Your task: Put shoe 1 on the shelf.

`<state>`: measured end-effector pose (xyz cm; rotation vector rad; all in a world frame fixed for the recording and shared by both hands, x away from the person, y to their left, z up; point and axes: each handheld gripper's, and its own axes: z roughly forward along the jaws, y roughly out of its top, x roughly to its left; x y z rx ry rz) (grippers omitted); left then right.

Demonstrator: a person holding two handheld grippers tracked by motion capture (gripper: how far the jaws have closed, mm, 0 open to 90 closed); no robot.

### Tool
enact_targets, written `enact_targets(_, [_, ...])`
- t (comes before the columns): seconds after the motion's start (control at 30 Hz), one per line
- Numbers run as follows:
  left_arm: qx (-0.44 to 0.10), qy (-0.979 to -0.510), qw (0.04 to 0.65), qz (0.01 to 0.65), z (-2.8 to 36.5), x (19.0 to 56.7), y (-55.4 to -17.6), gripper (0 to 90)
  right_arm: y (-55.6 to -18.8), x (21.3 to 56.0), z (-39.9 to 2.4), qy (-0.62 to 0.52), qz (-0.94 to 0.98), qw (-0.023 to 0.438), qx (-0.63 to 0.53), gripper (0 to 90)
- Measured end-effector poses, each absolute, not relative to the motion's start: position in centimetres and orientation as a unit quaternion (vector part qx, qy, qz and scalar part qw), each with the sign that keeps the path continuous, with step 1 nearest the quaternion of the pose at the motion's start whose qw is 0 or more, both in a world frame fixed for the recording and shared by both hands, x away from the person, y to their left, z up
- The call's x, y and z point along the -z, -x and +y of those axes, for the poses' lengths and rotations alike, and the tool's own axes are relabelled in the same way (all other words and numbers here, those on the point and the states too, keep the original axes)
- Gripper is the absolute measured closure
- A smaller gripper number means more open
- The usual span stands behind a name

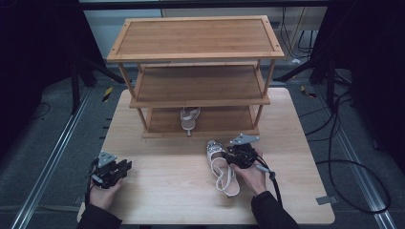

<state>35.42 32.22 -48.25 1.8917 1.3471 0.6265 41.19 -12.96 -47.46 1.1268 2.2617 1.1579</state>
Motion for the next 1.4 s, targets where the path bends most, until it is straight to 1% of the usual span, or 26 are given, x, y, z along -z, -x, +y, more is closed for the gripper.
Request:
enact_targets(0.17, [-0.243, -0.734, 0.361, 0.521, 32.1, 48.2, -35.3, 71.8, -38.8, 45.1, -14.8, -0.401, 0.779, 0.201, -0.439, 50.7])
enact_targets(0.3, [-0.244, -0.733, 0.361, 0.522, 32.1, 48.2, -35.3, 71.7, -36.4, 44.7, -15.2, -0.399, 0.772, 0.204, -0.450, 42.7])
enact_targets(0.33, [-0.245, -0.731, 0.361, 0.524, 32.2, 48.2, -35.3, 71.7, -35.9, 44.8, -15.2, -0.399, 0.772, 0.206, -0.449, 42.3])
enact_targets(0.37, [-0.245, -0.731, 0.360, 0.525, 32.2, 48.1, -35.3, 71.7, -35.3, 44.9, -15.1, -0.394, 0.777, 0.201, -0.448, 44.8])
enact_targets(0.43, [-0.246, -0.729, 0.361, 0.527, 32.3, 48.1, -35.3, 71.7, -34.5, 45.0, -14.9, -0.392, 0.782, 0.195, -0.444, 44.2])
enact_targets(0.57, [-0.245, -0.728, 0.360, 0.529, 32.5, 48.2, -35.3, 71.7, -33.2, 44.2, -14.4, -0.396, 0.777, 0.207, -0.443, 40.9])
enact_targets(0.6, [-0.244, -0.727, 0.362, 0.530, 32.5, 48.2, -35.3, 71.7, -32.9, 44.0, -14.2, -0.391, 0.776, 0.212, -0.447, 38.9])
enact_targets(0.7, [-0.247, -0.725, 0.362, 0.532, 32.6, 48.1, -35.3, 71.7, -32.3, 43.5, -13.6, -0.391, 0.774, 0.199, -0.456, 35.3])
enact_targets(0.77, [-0.247, -0.724, 0.363, 0.532, 32.7, 48.1, -35.3, 71.7, -31.9, 43.3, -13.0, -0.393, 0.775, 0.192, -0.455, 31.3])
enact_targets(0.87, [-0.247, -0.722, 0.363, 0.534, 32.8, 48.1, -35.3, 71.8, -31.6, 43.7, -12.4, -0.405, 0.776, 0.183, -0.448, 29.7])
enact_targets(0.9, [-0.247, -0.722, 0.363, 0.534, 32.8, 48.1, -35.3, 71.8, -31.6, 44.0, -12.2, -0.408, 0.778, 0.184, -0.441, 27.0])
enact_targets(0.97, [-0.247, -0.722, 0.363, 0.534, 32.8, 48.1, -35.3, 71.8, -31.5, 44.7, -11.8, -0.417, 0.779, 0.191, -0.428, 18.7])
enact_targets(1.0, [-0.248, -0.723, 0.363, 0.534, 32.8, 48.1, -35.3, 71.8, -31.6, 45.0, -11.7, -0.419, 0.779, 0.194, -0.424, 16.0])
enact_targets(1.07, [-0.247, -0.723, 0.362, 0.535, 32.8, 48.1, -35.3, 71.8, -31.6, 45.4, -11.5, -0.427, 0.781, 0.188, -0.414, 13.5])
enact_targets(1.2, [-0.247, -0.722, 0.363, 0.535, 32.8, 48.1, -35.3, 71.8, -31.5, 46.3, -10.7, -0.434, 0.789, 0.178, -0.397, 11.8])
enact_targets(1.4, [-0.247, -0.722, 0.364, 0.534, 32.8, 48.1, -35.3, 71.9, -31.3, 47.0, -10.5, -0.447, 0.783, 0.185, -0.392, 10.9])
